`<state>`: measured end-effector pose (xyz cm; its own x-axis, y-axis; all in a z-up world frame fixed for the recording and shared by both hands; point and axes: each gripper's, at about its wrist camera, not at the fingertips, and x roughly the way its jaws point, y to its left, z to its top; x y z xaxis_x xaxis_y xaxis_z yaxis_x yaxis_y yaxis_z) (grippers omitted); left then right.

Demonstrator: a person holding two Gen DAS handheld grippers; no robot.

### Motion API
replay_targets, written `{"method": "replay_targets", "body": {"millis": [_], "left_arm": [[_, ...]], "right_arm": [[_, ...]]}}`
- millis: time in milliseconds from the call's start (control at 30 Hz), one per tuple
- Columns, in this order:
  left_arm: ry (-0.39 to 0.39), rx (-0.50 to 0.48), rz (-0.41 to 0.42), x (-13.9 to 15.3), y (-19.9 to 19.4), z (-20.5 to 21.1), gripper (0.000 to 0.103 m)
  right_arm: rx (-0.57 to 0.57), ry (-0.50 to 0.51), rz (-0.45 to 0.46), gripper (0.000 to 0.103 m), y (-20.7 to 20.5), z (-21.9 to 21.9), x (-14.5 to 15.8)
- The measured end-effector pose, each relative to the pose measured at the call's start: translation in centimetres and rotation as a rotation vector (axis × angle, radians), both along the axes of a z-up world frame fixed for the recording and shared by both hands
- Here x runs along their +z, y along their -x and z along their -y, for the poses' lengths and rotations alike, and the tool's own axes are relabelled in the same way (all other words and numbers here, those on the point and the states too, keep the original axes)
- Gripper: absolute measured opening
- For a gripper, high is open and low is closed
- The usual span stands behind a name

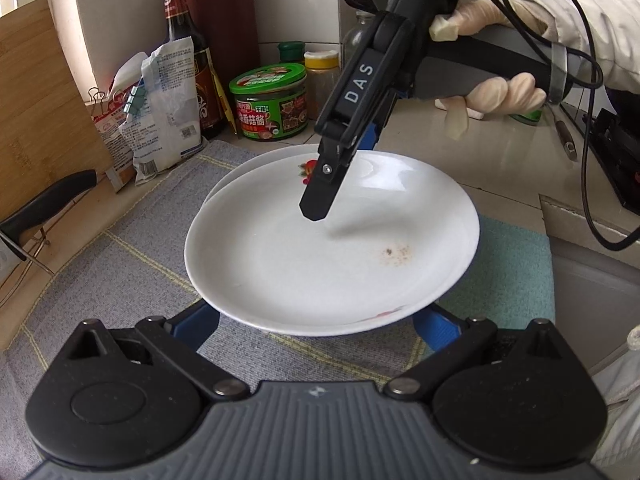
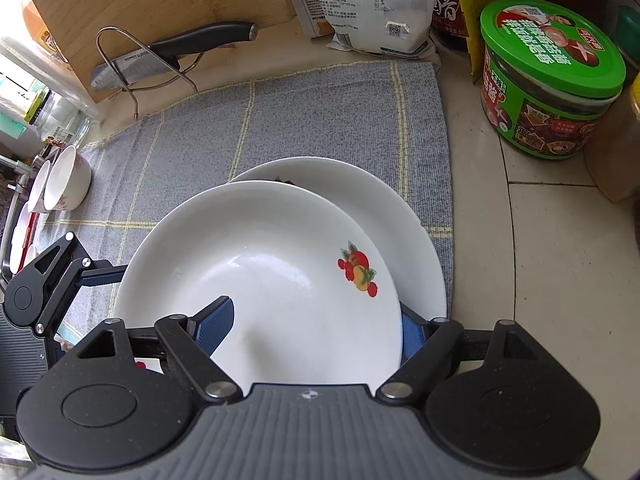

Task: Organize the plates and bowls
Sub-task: 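Lower the plate onto the stacked plates with both grippers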

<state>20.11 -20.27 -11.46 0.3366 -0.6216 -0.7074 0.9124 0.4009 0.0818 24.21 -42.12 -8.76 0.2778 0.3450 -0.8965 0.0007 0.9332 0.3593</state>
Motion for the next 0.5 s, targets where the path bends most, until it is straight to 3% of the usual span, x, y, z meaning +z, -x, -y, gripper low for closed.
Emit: {"method": "replay_targets", "body": {"millis": [500], "left_arm": [[0.005, -0.004, 0.003, 0.0, -0.1, -0.1, 0.102]], "right_arm": [[-0.035, -0.002, -0.011, 0.091, 1.3, 0.7, 0.9]]}}
